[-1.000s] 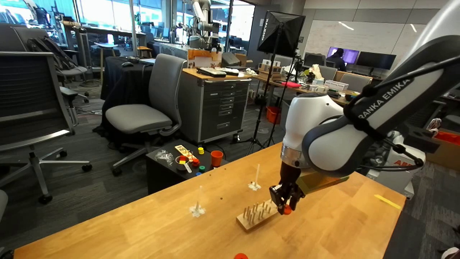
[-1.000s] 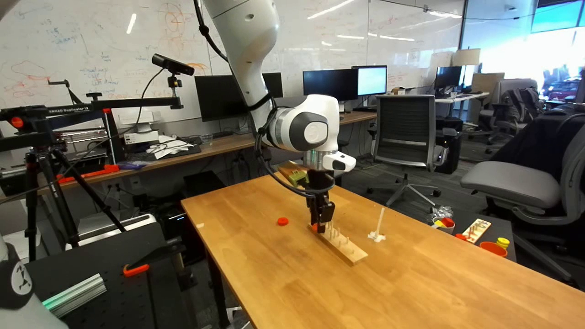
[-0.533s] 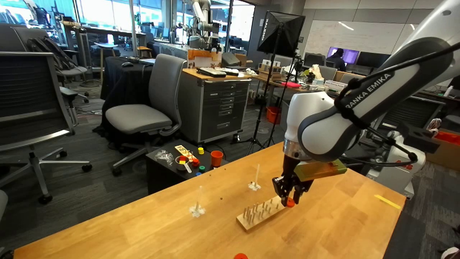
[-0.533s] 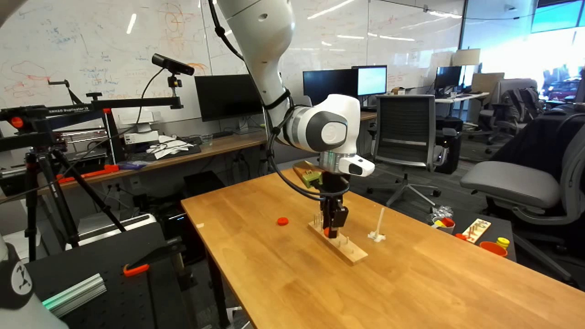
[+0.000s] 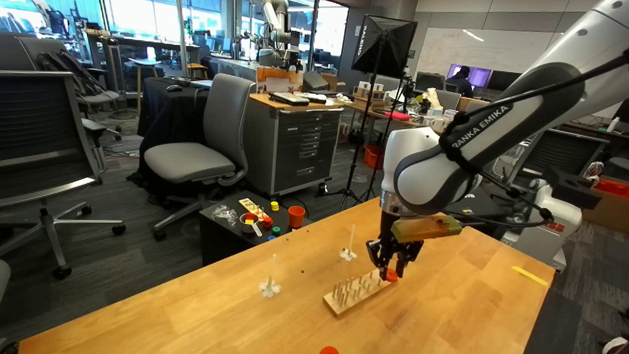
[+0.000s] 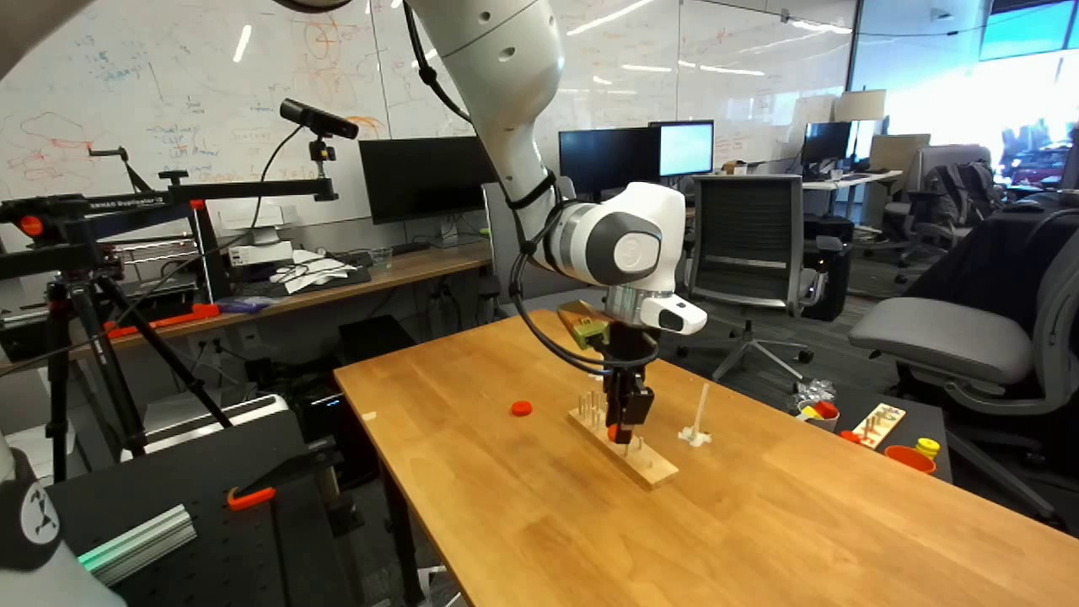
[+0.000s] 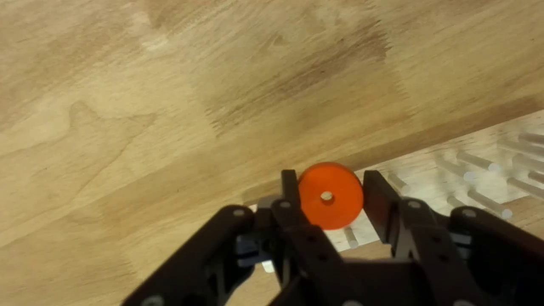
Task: Put an orange disc on the wooden rack
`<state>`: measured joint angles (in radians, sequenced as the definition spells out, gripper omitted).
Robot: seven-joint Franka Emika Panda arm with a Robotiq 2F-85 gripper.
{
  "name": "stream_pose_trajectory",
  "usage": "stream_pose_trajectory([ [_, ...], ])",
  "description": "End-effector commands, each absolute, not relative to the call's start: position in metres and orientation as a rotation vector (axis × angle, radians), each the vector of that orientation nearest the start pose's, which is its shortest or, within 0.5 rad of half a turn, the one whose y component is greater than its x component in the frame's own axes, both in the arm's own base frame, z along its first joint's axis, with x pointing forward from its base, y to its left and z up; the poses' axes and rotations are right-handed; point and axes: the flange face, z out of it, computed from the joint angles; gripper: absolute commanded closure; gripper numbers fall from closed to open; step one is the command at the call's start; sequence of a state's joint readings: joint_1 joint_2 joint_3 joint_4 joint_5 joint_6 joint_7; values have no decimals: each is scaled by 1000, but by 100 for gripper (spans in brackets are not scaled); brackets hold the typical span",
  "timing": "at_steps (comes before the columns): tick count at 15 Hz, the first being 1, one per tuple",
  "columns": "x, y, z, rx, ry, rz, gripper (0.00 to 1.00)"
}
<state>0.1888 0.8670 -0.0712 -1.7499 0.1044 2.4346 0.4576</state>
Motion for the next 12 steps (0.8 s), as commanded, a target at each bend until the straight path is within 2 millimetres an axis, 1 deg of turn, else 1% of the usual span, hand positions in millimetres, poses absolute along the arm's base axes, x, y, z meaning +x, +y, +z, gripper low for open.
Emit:
stream_pose_trajectory([
  [1,639,81,59,-3077,681,310,83],
  [7,649,82,53,-3075,702,313,83],
  [12,653,87,44,-3074,693,333,83],
])
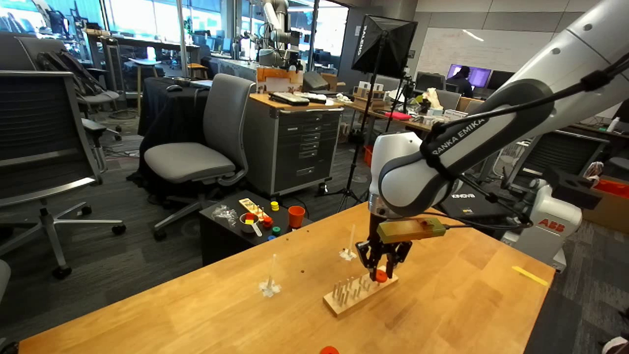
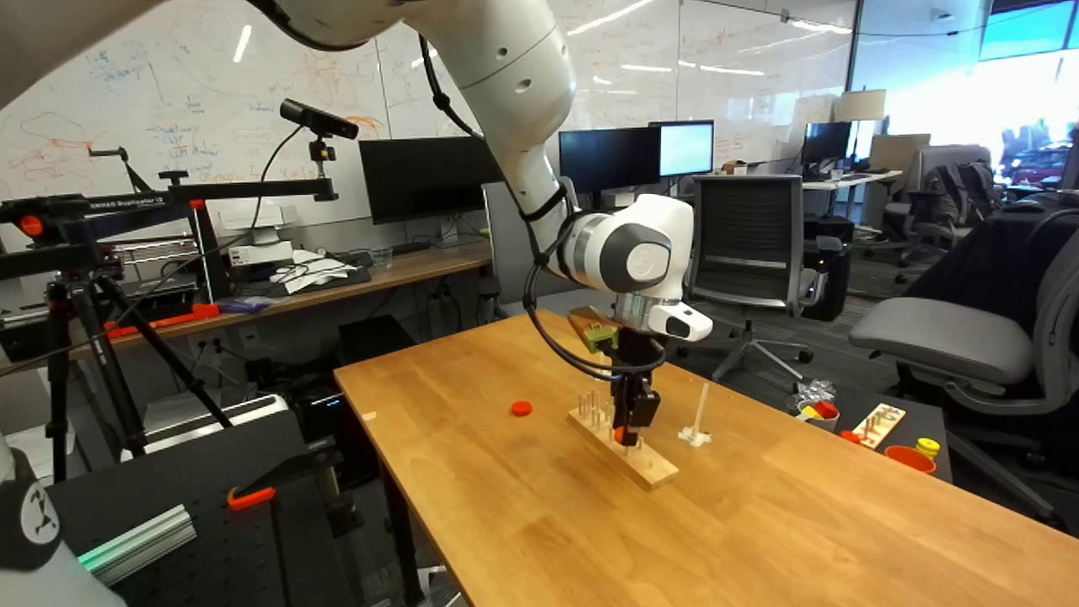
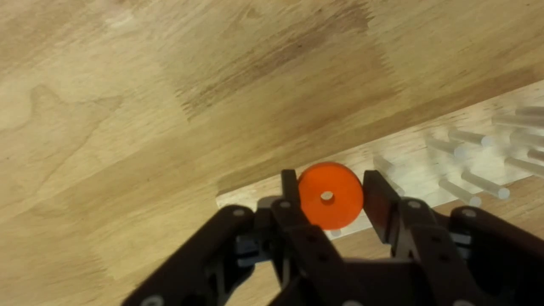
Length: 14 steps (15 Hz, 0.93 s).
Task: Put an orange disc on the wooden rack
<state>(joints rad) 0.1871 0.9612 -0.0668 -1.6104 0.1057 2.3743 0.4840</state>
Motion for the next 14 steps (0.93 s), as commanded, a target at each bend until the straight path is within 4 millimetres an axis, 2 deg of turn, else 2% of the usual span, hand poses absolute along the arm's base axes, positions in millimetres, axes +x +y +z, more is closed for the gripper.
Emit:
stream_pose_trajectory([
  [1,653,88,42,-3073,691,338,83],
  [5,654,90,39,-3069,685,354,83],
  [14,657,83,39,-3063,709,364,83],
])
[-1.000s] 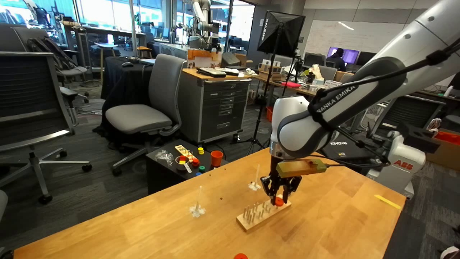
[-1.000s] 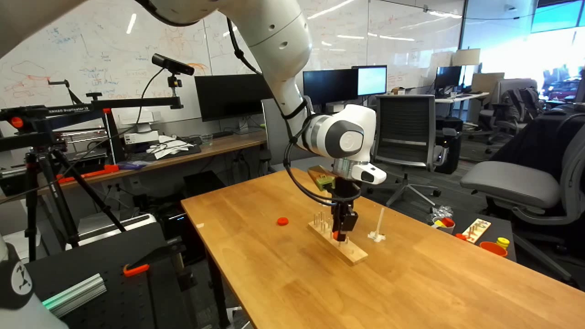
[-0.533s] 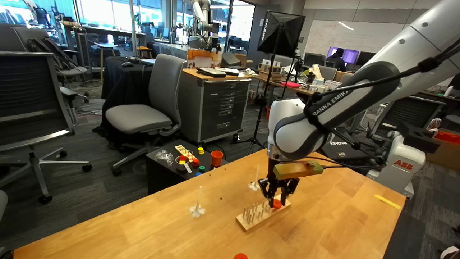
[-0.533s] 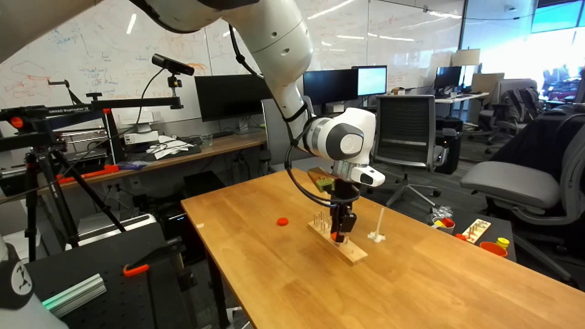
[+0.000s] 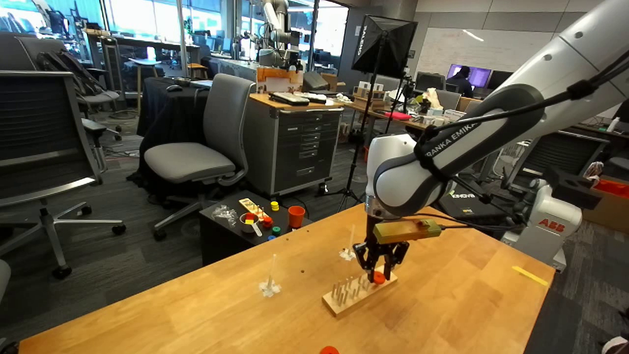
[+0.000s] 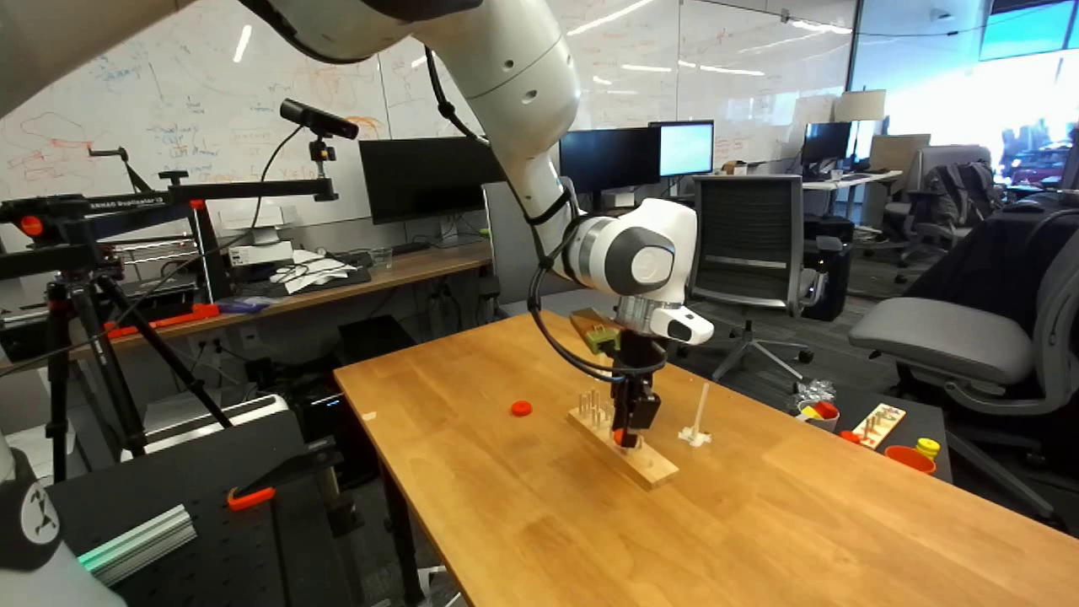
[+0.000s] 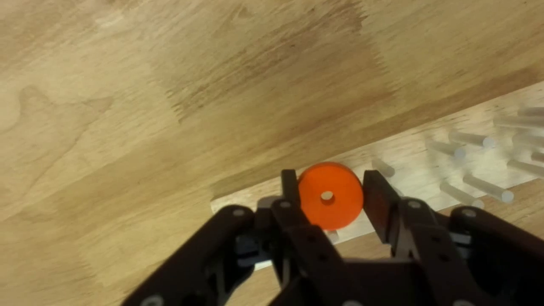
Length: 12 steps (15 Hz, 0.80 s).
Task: Put an orange disc on the wooden rack
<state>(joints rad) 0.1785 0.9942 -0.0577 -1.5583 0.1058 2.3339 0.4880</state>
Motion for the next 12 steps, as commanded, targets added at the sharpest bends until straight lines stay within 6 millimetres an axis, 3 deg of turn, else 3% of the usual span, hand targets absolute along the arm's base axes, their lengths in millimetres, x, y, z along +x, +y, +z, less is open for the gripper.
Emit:
stream_pose_trajectory([
  [1,657,82,40,-3063,712,363,83],
  [12,658,80,37,-3049,720,379,83],
])
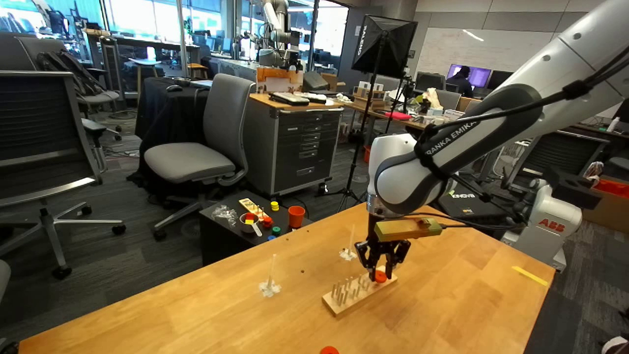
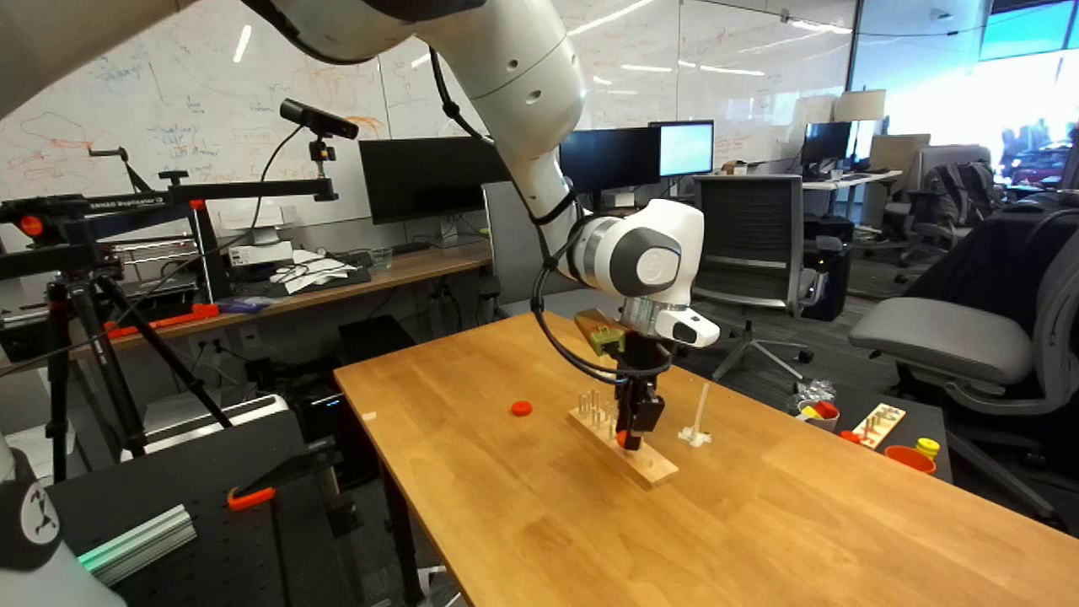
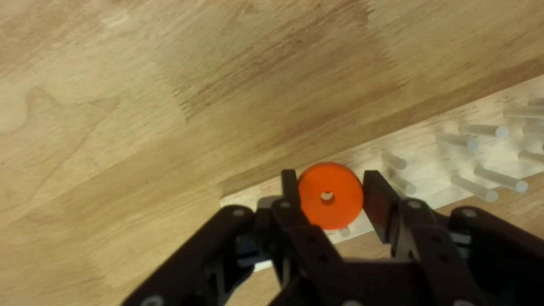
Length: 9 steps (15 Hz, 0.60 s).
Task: Put an orange disc on the wooden rack
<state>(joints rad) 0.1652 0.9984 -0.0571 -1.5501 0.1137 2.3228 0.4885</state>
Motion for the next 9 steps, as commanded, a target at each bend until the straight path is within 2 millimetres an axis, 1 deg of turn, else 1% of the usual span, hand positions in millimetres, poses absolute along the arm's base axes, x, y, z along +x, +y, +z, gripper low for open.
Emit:
stream_pose_trajectory([
  [1,658,80,37,-3049,720,379,83],
  [9,660,87,39,-3042,710,376,83],
])
